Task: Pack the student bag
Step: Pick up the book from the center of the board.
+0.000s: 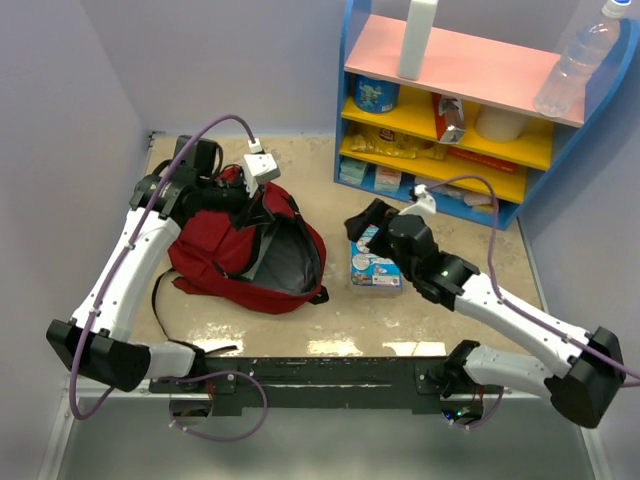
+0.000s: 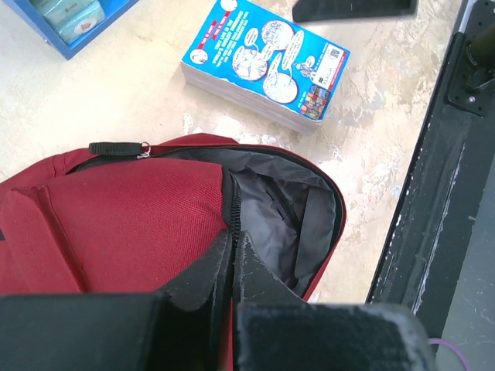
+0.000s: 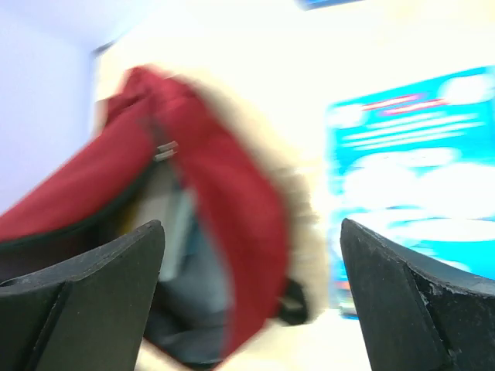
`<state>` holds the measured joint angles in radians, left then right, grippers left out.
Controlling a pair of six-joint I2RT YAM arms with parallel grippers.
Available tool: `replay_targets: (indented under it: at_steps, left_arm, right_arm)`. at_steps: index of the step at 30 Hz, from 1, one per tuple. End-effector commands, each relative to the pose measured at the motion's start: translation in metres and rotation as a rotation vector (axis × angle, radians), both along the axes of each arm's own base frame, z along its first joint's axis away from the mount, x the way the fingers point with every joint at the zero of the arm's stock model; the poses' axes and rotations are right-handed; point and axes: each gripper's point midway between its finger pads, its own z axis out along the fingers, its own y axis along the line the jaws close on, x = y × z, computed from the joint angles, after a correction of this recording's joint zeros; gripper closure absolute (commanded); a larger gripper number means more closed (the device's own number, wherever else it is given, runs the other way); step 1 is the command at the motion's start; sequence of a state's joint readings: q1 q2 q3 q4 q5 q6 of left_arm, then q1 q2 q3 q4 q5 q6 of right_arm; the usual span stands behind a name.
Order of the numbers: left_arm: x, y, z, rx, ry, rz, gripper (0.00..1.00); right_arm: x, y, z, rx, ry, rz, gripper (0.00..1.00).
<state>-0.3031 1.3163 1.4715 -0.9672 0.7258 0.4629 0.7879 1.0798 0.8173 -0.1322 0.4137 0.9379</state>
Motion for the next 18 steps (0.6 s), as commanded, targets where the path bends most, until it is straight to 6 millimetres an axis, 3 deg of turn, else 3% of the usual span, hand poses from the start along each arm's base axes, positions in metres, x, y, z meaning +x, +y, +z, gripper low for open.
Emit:
replay_targets:
  at_steps: [1,4,7,12,15,16,18]
  left_arm:
    - [-0.006,-0.011,0.02,-0.079,-0.054,-0.048,1.0]
    - [-0.006,-0.011,0.019,-0.084,-0.046,-0.044,1.0]
    - [-0.006,-0.011,0.021,-0.086,-0.048,-0.043,1.0]
    - [-0.006,-0.011,0.022,-0.087,-0.047,-0.039,1.0]
    - [-0.007,-0.01,0.023,-0.083,-0.053,-0.038,1.0]
    - [-0.007,-0.01,0.023,-0.082,-0.056,-0.038,1.0]
    - [-0.007,-0.009,0.023,-0.08,-0.057,-0.036,1.0]
  right_arm:
    - [-0.008,-0.072,-0.048,-0.235,0.114,-0.133,0.01]
    - [-0.008,-0.094,-0.071,-0.3,0.153,-0.165,0.01]
    - [-0.003,-0.098,-0.076,-0.361,0.154,-0.17,0.01]
    - [0.016,-0.078,-0.068,-0.365,0.109,-0.112,0.01]
    - [0.025,-0.058,-0.059,-0.325,0.066,-0.053,0.32]
    - [0.028,-0.054,-0.056,-0.312,0.055,-0.042,0.5]
    - [0.034,-0.042,-0.052,-0.301,0.042,-0.016,0.61]
